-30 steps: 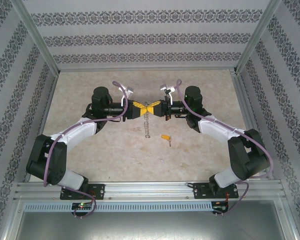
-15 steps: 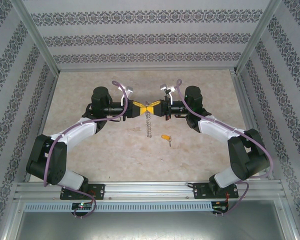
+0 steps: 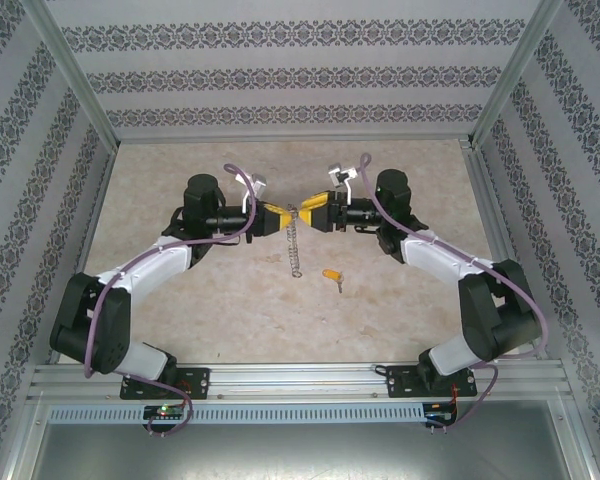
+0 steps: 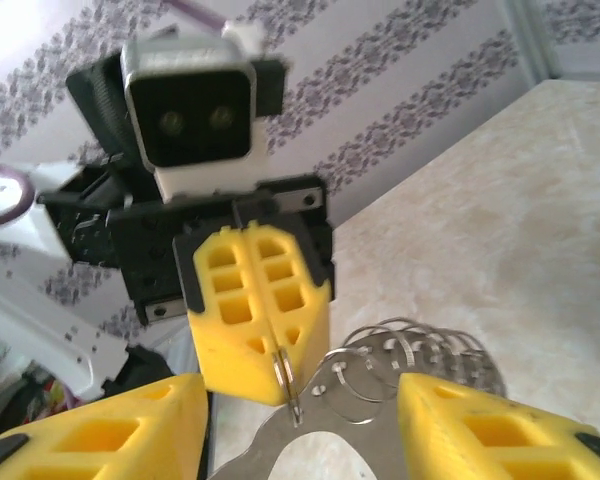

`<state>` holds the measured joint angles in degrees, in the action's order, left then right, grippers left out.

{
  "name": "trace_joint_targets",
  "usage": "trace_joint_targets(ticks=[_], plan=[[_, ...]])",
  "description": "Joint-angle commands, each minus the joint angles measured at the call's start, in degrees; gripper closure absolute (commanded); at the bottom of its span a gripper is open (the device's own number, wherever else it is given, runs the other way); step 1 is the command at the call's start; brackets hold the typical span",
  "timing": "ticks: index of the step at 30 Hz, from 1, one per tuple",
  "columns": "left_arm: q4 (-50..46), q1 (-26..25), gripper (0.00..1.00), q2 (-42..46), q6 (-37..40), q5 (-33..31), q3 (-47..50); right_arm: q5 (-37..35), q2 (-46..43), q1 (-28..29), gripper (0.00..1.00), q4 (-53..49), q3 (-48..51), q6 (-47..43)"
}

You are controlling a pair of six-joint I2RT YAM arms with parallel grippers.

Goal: Put the keys on the keyring

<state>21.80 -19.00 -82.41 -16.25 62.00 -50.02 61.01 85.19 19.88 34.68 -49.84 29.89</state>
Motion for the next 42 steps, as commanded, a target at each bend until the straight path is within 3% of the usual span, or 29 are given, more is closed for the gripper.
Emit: trace_joint_targets(ticks=[1, 9, 15, 24, 28, 42], plan=[[-7.93, 0.21, 1.00, 3.46, 7.26, -2.58, -2.34, -4.31, -5.39, -2.78, 0.43, -4.19, 0.67, 2.35], [-22.03, -0.52, 1.00, 6.84, 15.43, -8.43, -3.58, -18.93, -11.79, -8.49, 0.43, -32.13, 2.75, 1.15], [-28.79, -2.68, 1.00, 7.19, 18.98, -13.05, -5.77, -30.06, -13.99, -8.03, 0.45, -50.59, 3.17, -4.32], [-27.71, -4.19, 1.00, 9.35, 19.44, -15.70, -3.87, -47.12, -9.95, 1.71, 0.49, -67.60, 0.95, -9.30], [-26.60, -4.52, 1.00, 10.25, 19.17, -16.03, -2.94, -50.34, -6.70, 5.14, 0.53, -68.80, 0.78, -8.70], [-20.43, -4.64, 1.00, 9.23, 17.92, -14.18, -1.03, -51.76, 0.73, 7.18, 0.58, -61.03, -0.76, 5.05]])
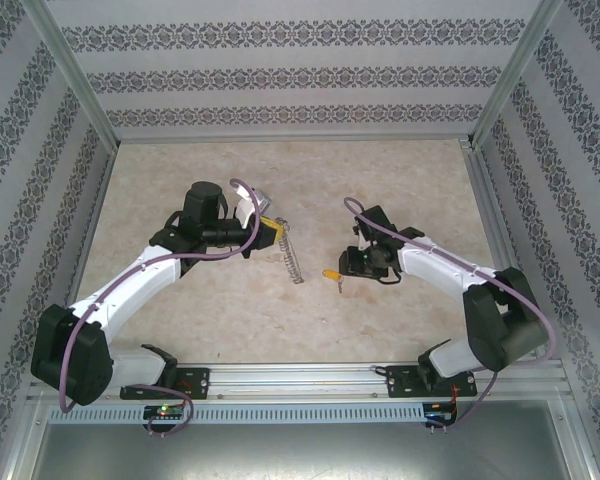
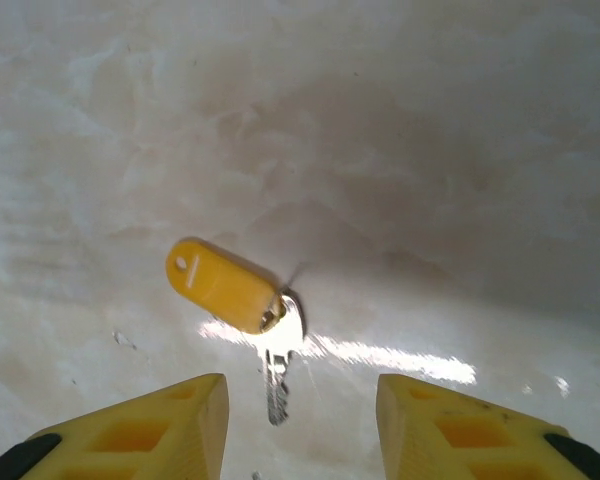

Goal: Put the keys on the keyring

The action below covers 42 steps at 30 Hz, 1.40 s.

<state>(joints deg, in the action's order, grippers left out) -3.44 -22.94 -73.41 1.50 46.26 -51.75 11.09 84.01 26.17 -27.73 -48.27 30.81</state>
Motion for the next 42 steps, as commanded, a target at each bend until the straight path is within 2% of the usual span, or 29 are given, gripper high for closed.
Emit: trace_joint_targets(ticks=[1, 9, 13, 20, 23, 30, 34, 42], plan=[[5.31, -0.74, 1.00, 0.19, 0.13, 1.65, 0.85, -2.21, 2.40, 0.99, 0.59, 1.36, -2.72, 4.56], [7.91, -0.72, 1.00, -0.26, -0.62, 3.12, 1.25, -3.36, 7.56, 2.68, 0.61, 0.97, -5.46, 6.47], [8.46, -0.76, 1.00, -0.64, -0.79, 3.52, 1.08, -3.36, 10.10, 4.00, 0.65, 0.82, -6.13, 6.64], [8.78, -0.80, 1.00, -0.31, -0.88, 4.34, 1.01, -5.20, 10.99, 5.44, 0.66, 0.48, -5.82, 6.90], [8.89, -0.79, 1.00, -0.16, -0.88, 4.38, 1.16, -5.20, 11.33, 5.55, 0.73, 0.65, -5.95, 6.70], [9.51, -0.80, 1.00, -0.17, -1.23, 4.52, 1.32, -5.34, 12.15, 5.73, 0.82, 0.81, -5.64, 6.28], [9.77, -0.83, 1.00, -0.54, -1.41, 4.62, 1.37, -5.39, 11.97, 5.80, 1.00, 0.83, -5.26, 6.00], [8.08, -1.62, 1.00, -1.46, 0.27, 3.37, 0.89, -5.05, 4.24, 4.41, 1.00, 0.01, -5.33, 0.38]])
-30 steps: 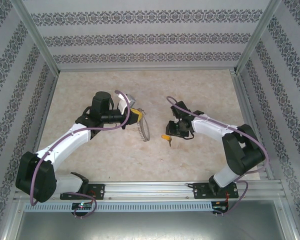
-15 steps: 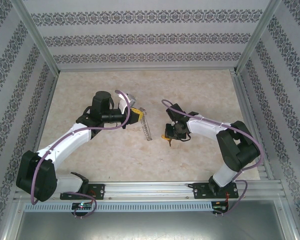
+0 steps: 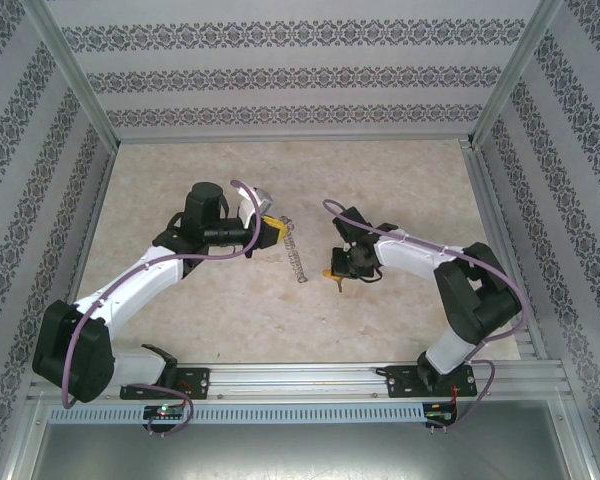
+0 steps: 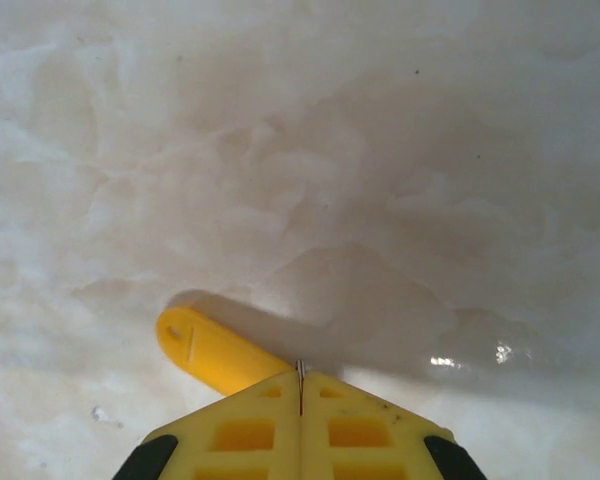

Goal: Put the keys on the keyring

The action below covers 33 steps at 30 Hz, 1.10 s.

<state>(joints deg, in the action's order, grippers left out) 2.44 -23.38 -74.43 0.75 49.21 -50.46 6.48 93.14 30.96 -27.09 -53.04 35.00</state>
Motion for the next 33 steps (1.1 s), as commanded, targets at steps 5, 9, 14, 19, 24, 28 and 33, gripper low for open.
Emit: trace_joint_targets(ticks=[5, 9, 14, 19, 24, 28, 33], plan=[[-3.02, -2.77, 1.00, -1.90, 5.03, -1.21, -3.03, 5.71, -12.42, -3.69, 1.00, 4.04, -0.83, -10.20], [-7.45, -3.32, 1.00, -3.47, 7.58, -1.77, -5.98, 11.76, -17.27, -6.08, 1.00, 10.65, -0.37, -15.47], [-10.22, -3.50, 1.00, -4.04, 9.51, -0.66, -8.43, 22.06, -21.25, -9.80, 1.00, 19.30, 1.44, -22.70], [-13.82, -3.49, 1.00, -5.81, 10.61, -0.11, -11.93, 33.36, -23.28, -13.04, 1.00, 29.21, 4.95, -25.75], [-15.36, -3.51, 1.00, -7.63, 10.67, 0.72, -14.26, 44.10, -25.02, -14.60, 1.00, 35.48, 7.24, -27.92], [-16.41, -3.52, 1.00, -8.50, 10.83, 0.75, -15.60, 48.62, -24.33, -14.73, 1.00, 35.14, 6.26, -28.61], [-17.29, -3.62, 1.00, -9.43, 10.93, 1.05, -16.50, 51.29, -24.24, -14.19, 1.00, 33.87, 5.06, -29.15]])
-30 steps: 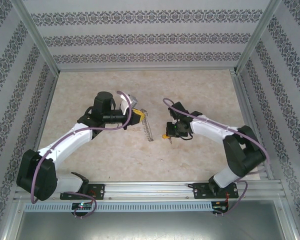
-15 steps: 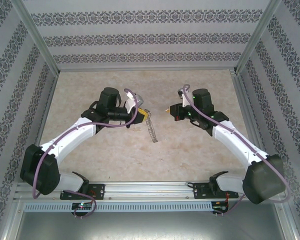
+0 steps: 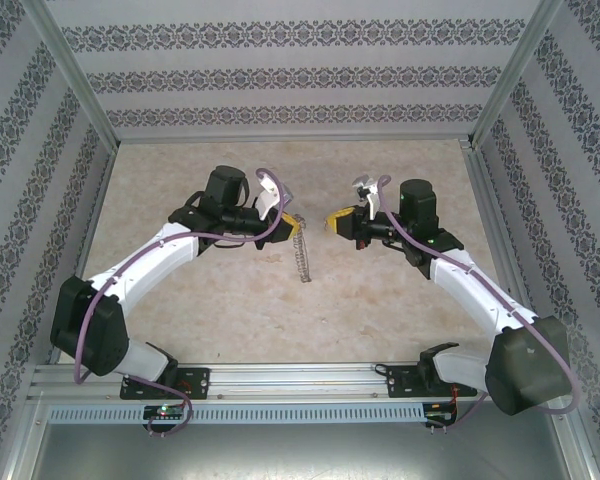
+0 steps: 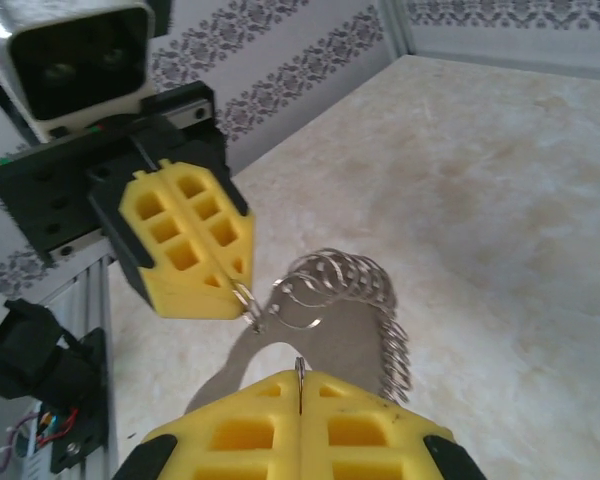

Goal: Put the keys on the keyring

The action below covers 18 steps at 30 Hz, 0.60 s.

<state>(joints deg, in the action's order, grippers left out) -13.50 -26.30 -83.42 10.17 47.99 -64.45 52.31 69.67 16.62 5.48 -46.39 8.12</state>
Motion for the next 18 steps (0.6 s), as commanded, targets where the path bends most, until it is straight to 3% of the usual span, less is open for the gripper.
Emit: trace_joint_targets(ticks=[1, 18], plan=[[-1.46, -0.76, 1.00, -0.74, 1.60, 2.44, -2.66, 5.44, -0.76, 0.41, 1.00, 0.73, -1.88, -2.60], [-3.46, -1.47, 1.00, -2.47, 3.01, 4.31, -4.61, -0.32, 4.62, 7.62, 1.00, -5.41, -7.52, -8.12]])
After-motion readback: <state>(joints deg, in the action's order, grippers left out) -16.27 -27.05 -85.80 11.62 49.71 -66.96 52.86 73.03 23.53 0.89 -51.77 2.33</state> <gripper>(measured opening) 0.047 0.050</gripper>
